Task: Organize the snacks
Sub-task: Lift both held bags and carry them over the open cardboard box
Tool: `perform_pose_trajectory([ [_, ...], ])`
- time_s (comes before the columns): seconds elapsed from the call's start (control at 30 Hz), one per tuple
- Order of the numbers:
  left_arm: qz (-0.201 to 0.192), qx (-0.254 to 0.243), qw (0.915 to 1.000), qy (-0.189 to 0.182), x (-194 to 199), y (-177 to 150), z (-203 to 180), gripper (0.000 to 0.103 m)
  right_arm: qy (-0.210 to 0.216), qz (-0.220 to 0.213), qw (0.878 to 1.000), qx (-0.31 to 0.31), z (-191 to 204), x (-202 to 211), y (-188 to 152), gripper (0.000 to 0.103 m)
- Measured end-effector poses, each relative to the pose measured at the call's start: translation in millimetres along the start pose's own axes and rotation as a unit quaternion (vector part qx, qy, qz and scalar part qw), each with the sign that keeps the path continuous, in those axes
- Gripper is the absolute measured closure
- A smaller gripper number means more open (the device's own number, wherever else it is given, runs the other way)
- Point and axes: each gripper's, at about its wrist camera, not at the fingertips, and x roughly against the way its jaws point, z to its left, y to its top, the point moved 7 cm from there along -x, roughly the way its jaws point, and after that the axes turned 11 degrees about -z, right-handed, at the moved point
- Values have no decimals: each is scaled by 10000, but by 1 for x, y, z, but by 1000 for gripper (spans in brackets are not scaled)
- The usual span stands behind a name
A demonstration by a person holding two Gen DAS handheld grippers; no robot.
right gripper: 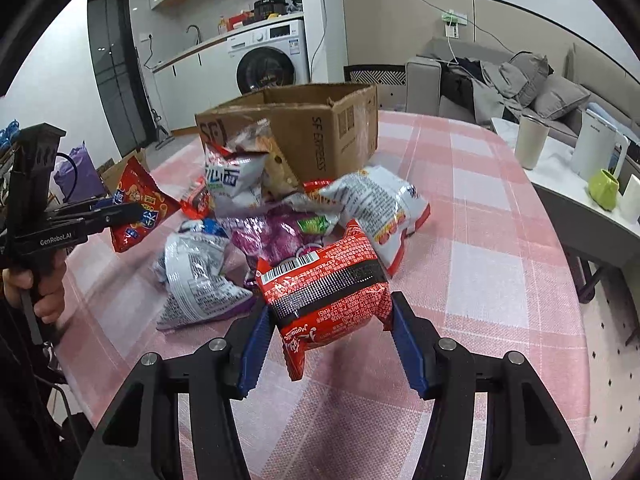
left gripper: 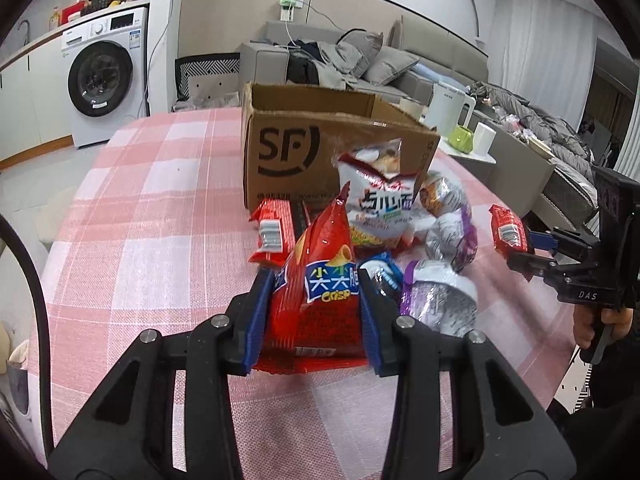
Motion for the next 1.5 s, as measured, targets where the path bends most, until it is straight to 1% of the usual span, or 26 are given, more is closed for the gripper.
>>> perform_pose_trajectory([
  [0.37, -437, 4, 9990, 109, 18, 30, -5, 66, 62, -354, 9993, -49, 9, 2, 34, 45],
  [0.53, -634, -36, 9979, 147, 19, 51, -7, 66, 108, -486, 9987, -95, 12, -2, 52, 45],
  [0.77, -812, -32, 9965, 203, 17, 78, -8, 66, 166, -586, 9981, -77, 18, -10, 77, 45],
  [1.07, -870, -20, 9960, 215, 2, 104, -12, 66, 238, -648, 9976, -71, 22, -28, 104, 45],
  [1.3, -831, -67, 9963, 230, -25, 124, -19, 66, 331, -659, 9972, -90, 25, -43, 121, 45],
  [1.5, -801, -84, 9965, 239, -48, 138, -18, 66, 322, -634, 9974, -126, 23, -60, 135, 45],
])
